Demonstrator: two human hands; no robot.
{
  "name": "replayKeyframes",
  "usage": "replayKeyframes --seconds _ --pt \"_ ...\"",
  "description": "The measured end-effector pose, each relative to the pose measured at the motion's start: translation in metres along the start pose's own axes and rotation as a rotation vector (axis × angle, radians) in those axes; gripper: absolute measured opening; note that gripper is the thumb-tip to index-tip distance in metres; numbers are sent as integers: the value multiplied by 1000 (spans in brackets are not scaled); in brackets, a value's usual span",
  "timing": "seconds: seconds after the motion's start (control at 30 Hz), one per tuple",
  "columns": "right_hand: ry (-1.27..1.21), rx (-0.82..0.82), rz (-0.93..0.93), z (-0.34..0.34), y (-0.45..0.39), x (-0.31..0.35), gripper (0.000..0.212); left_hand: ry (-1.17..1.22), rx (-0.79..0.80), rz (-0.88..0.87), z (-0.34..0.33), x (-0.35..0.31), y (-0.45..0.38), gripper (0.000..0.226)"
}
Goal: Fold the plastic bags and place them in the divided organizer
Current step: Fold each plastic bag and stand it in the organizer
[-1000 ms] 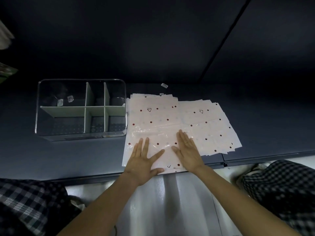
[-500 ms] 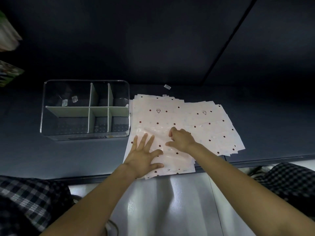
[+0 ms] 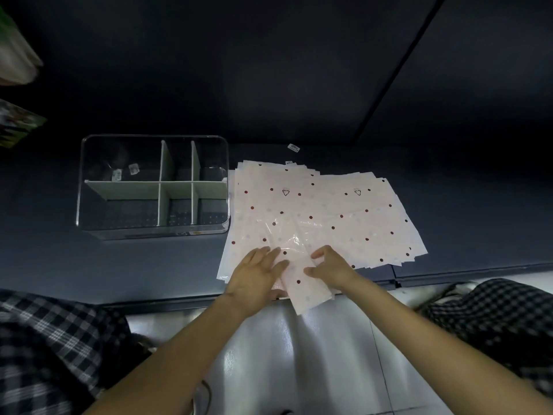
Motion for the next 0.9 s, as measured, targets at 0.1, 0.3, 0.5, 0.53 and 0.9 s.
replayKeyframes --seconds 0.1,0.3,0.5,0.53,0.9 --pt "-428 121 -230 -10 10 -9 40 73 -58 -18 7 -8 1 59" --pt "-192 -31 80 9 16 -1 15 330 -177 129 10 -4 2 34" --pt "49 135 505 5 20 13 49 545 -235 385 1 9 -3 26" --pt "22 120 473 1 17 14 35 579 -221 418 -1 11 -3 27" --pt "-63 -120 169 -7 -11 21 18 487 -213 799 -3 26 5 29"
Point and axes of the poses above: each hand's wrist, its own y-axis away from the middle knuckle, its own z-axis out of the back of the hand, x = y × z, the point moved 6 cm from there along -y, towards the middle knuckle, and after that the axes turned 8 degrees about -x, right-handed, at the moved point
